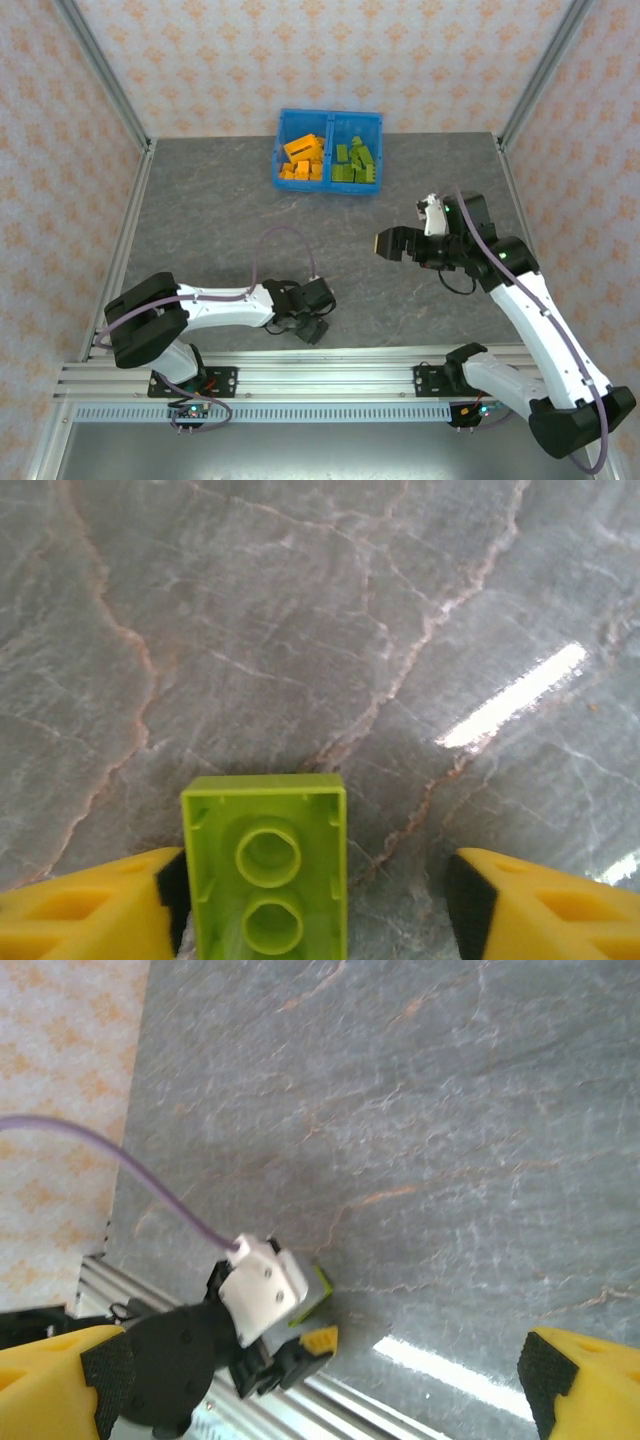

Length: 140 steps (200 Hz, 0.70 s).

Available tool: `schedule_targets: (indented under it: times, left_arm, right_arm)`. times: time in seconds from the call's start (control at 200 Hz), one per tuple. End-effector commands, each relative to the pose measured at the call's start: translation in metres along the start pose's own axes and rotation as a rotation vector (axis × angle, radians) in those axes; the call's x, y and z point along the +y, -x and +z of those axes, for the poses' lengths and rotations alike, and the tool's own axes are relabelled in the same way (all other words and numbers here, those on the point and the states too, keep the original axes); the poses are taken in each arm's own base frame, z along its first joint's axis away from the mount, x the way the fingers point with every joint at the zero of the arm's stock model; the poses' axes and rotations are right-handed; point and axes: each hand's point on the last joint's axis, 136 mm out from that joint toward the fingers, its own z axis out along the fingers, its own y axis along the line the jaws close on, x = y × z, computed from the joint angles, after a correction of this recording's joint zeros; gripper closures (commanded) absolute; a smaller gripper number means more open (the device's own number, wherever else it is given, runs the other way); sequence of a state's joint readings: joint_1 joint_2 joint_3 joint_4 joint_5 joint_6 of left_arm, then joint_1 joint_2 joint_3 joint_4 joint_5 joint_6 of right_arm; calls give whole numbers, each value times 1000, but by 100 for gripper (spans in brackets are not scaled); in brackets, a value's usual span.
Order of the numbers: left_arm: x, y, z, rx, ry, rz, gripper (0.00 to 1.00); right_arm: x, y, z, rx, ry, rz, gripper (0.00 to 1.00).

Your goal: Sort the legos into containers by color

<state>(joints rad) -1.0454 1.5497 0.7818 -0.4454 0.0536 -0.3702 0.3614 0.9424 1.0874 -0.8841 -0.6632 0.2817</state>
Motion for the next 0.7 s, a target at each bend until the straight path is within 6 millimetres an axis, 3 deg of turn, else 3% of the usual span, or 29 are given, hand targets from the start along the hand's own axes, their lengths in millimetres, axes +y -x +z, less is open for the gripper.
schedule_targets:
  times: [0.0,0.2,0.38,0.525,0.696]
  left_arm:
    - [11,8,4,-46,72,-7,41]
    - [3,9,5,-51,24,8,72]
    - [-9,43,-18,-180,-35,-8,75]
    - [3,111,-47,-328,-38,-43,76]
    - [35,220,-88,-514,51,-86,77]
  right_arm:
    - [4,-19,-8,41,27,29,0]
    - [11,-13,-17,14,34,27,0]
    - [19,-20,-20,43,76,13,0]
    - [21,-20,-25,10,91,1,0]
    - [19,-10,-32,-61,60,-16,0]
